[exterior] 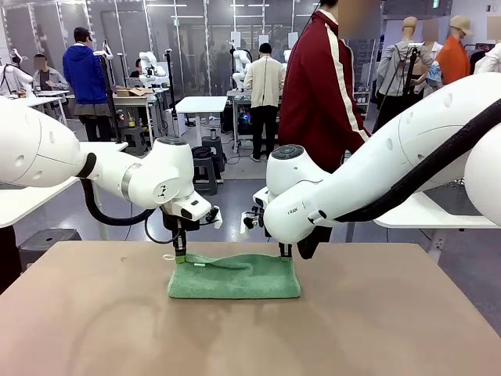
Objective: Fold the towels and place them in the basket.
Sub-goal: When a person lays out a Towel with hook on the table, fold it in half twice.
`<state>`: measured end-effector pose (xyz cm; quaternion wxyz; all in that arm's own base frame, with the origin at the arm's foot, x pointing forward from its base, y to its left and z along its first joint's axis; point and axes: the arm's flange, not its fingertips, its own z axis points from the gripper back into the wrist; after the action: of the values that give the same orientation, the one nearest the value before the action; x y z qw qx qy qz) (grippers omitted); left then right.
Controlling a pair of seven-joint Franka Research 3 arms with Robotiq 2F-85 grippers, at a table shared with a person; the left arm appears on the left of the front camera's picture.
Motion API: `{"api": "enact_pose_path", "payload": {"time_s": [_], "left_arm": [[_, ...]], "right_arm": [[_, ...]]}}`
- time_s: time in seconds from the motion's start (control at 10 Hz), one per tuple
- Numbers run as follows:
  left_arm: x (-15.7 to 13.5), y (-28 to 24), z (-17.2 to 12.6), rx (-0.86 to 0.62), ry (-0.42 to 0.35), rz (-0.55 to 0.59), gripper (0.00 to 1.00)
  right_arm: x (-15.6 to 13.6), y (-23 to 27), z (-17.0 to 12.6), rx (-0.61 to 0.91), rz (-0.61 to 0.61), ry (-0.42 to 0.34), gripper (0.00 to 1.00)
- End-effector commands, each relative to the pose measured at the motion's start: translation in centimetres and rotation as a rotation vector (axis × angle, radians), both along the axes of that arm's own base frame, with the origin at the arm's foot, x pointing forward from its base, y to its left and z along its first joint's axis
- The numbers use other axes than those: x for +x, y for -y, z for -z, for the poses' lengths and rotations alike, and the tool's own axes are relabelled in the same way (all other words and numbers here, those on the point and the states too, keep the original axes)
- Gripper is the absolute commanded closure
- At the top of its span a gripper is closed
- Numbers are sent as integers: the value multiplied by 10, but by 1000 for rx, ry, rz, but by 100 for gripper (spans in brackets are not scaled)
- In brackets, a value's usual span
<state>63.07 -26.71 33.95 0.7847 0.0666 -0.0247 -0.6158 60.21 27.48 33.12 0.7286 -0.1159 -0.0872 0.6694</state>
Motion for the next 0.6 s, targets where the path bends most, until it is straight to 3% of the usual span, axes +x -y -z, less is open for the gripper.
{"api": "enact_pose_path", "payload": {"time_s": [0.0,0.2,0.3,0.4,0.5], "left_arm": [[12,0,3,30,-15,-32,92],[14,-1,6,5,-22,-13,92],[15,-1,6,-13,-10,-10,72],[16,-2,5,-26,16,-21,72],[16,-4,3,-40,52,-41,52]], "right_arm": [[9,3,3,-17,19,2,98],[11,6,6,8,20,18,98],[13,6,6,24,21,33,78],[13,6,6,38,23,54,78],[13,7,4,53,25,76,58]]}}
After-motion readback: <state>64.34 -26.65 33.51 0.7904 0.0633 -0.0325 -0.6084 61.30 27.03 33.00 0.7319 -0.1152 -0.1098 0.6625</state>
